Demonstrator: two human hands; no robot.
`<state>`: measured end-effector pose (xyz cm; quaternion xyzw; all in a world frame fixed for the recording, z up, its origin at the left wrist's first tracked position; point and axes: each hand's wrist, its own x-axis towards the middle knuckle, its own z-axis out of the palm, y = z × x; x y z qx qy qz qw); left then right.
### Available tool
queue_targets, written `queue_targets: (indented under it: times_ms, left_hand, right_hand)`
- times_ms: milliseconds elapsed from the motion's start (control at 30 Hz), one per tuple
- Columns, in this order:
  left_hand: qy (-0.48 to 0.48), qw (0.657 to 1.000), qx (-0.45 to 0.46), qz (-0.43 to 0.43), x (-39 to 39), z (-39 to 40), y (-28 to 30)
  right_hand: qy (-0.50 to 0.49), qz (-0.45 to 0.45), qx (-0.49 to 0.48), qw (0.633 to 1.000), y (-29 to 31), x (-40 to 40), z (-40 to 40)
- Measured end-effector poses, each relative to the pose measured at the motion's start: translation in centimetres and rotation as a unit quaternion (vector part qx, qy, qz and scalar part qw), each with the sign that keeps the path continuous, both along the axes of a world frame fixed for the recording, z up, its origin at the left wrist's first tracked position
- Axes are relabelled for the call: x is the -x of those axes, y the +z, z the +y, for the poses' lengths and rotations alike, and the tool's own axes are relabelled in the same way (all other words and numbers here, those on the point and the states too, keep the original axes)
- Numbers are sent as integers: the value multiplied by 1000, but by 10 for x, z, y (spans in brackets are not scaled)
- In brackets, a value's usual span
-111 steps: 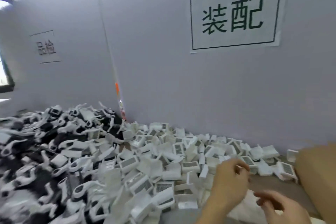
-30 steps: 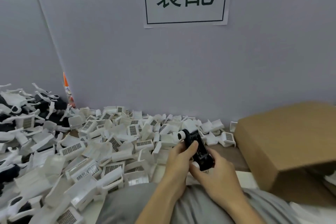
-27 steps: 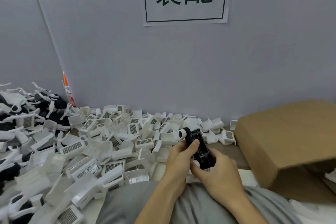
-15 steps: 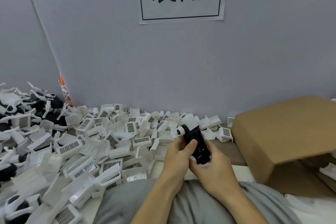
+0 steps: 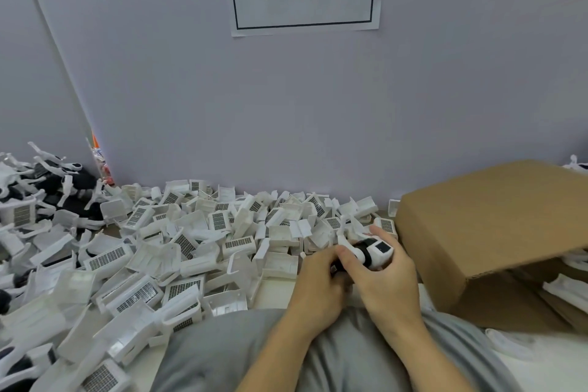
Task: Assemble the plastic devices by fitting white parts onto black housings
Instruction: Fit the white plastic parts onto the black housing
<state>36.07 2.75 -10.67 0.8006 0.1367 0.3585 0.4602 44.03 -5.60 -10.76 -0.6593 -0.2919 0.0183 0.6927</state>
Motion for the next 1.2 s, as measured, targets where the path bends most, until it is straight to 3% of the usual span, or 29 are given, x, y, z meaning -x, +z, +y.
queue_targets:
  times_ms: [333, 600, 733, 800, 867, 933, 1000, 1067, 1200]
  left_hand:
    - [-48, 999, -17, 11, 4, -6, 9]
    - [36, 998, -3, -52, 2, -5, 6]
    - [107, 958, 230, -133, 0, 5, 12]
    - [107, 896, 394, -178, 2, 13, 14]
    - [45, 804, 541, -240, 7, 16, 19]
    - [-27, 755, 595, -273, 12, 17, 24]
    - [-39, 766, 585, -264, 14, 13, 29]
    - [9, 784, 572, -241, 11, 12, 28]
    - [-3, 784, 573, -239, 10, 14, 25]
  right_hand:
    - [-78, 9, 3, 997, -1, -8, -3]
    - [83, 54, -35, 994, 4, 3, -1]
    - [86, 61, -28, 994, 8, 6, -4]
    - [88, 67, -14, 994, 6, 4, -4]
    - [87, 74, -2, 993, 4, 2, -2]
    - [84, 77, 5, 994, 5, 2, -2]
    - [77, 76, 14, 994, 6, 4, -3]
    - [70, 69, 30, 995, 6, 5, -3]
    - [93, 49, 72, 992, 9, 9, -4]
